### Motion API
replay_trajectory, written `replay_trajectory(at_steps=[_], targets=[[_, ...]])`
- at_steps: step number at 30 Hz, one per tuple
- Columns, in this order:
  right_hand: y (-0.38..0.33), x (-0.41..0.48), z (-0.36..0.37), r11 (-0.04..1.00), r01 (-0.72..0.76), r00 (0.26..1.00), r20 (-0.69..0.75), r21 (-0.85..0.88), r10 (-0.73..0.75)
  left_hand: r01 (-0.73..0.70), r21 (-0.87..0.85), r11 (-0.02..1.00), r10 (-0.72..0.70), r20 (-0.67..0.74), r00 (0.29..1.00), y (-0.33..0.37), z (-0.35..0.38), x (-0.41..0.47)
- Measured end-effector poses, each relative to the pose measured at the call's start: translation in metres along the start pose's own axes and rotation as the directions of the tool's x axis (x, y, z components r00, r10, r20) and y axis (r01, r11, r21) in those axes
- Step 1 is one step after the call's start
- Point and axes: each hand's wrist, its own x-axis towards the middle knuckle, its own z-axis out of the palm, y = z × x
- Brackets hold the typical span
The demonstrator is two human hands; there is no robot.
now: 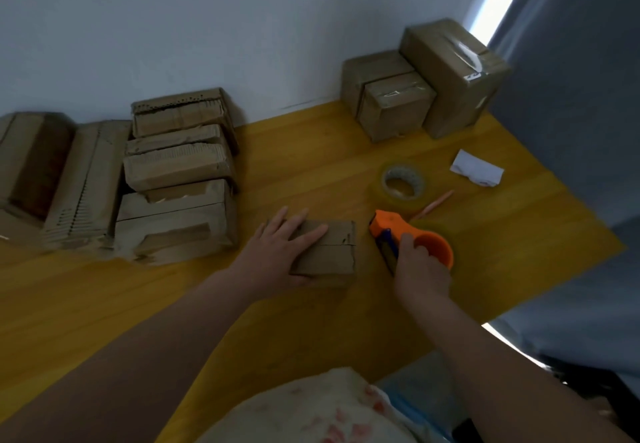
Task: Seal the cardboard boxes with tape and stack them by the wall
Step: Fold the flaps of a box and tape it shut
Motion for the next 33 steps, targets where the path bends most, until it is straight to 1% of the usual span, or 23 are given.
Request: replay_trajectory(at_steps=[2,4,7,9,11,13,14,15,17,20,21,23,25,27,29,31,33], targets=[[0.001,-0.001,0.000,0.998,0.025,0.999,-0.022,0.054,-0.024,-0.009,0.009,1.000,0.009,-0.020,1.000,-0.002,0.001,-0.008],[0.002,-0.001,-0.002,0.990,0.044,0.996,-0.085,0.132,-0.033,-0.005,0.004,1.000,0.005,-0.031,1.000,-0.003,0.002,-0.014],[0.004,0.002,-0.005,0.933,0.130,0.980,-0.186,0.336,-0.070,0.001,-0.049,0.999,-0.001,-0.014,1.000,-0.001,0.003,-0.020],[0.002,0.003,-0.010,0.852,0.204,0.969,-0.225,0.482,-0.105,-0.004,-0.060,0.998,0.004,-0.004,1.000,-0.003,0.003,-0.019],[-0.002,0.003,-0.017,0.733,0.247,0.963,-0.243,0.634,-0.114,-0.017,-0.068,0.998,0.017,0.000,1.000,-0.007,0.004,-0.016],[-0.007,-0.001,-0.024,0.600,0.229,0.971,-0.221,0.766,-0.089,-0.025,-0.093,0.995,0.026,0.001,1.000,-0.011,0.003,-0.013],[-0.009,-0.002,-0.025,0.562,0.205,0.978,-0.193,0.802,-0.082,-0.023,-0.109,0.994,0.024,0.002,1.000,-0.013,0.003,-0.013],[-0.010,-0.003,-0.024,0.553,0.179,0.983,-0.163,0.814,-0.079,-0.018,-0.123,0.992,0.018,0.003,1.000,-0.013,0.002,-0.012],[-0.008,-0.004,-0.020,0.605,0.134,0.991,-0.125,0.785,-0.057,-0.004,-0.139,0.990,0.005,0.007,1.000,-0.013,0.002,-0.012],[-0.002,0.000,-0.020,0.633,0.036,0.997,-0.075,0.773,0.035,0.006,-0.146,0.989,-0.001,0.034,0.999,-0.012,0.000,-0.011],[0.000,0.004,-0.020,0.664,0.005,0.998,-0.045,0.747,0.044,0.001,-0.153,0.988,0.005,0.042,0.999,-0.013,-0.001,-0.010],[-0.002,0.011,-0.022,0.791,-0.044,0.999,0.014,0.611,0.045,-0.017,-0.169,0.985,0.026,0.049,0.998,-0.014,-0.005,-0.006],[-0.006,0.016,-0.022,0.882,-0.063,0.998,0.009,0.467,0.067,-0.041,-0.154,0.987,0.052,0.068,0.996,-0.016,-0.010,-0.002],[-0.009,0.018,-0.021,0.898,-0.058,0.997,-0.015,0.435,0.072,-0.063,-0.119,0.991,0.074,0.090,0.993,-0.017,-0.013,-0.001],[-0.009,0.016,-0.025,0.880,-0.027,0.998,-0.042,0.475,0.053,-0.079,-0.104,0.991,0.089,0.094,0.992,-0.017,-0.014,-0.001],[-0.008,0.012,-0.038,0.859,0.034,0.994,-0.106,0.510,0.024,-0.091,-0.101,0.991,0.101,0.090,0.991,-0.016,-0.014,-0.002],[-0.008,0.007,-0.059,0.845,0.127,0.978,-0.206,0.520,-0.020,-0.120,-0.092,0.989,0.128,0.088,0.988,-0.014,-0.016,-0.002]])
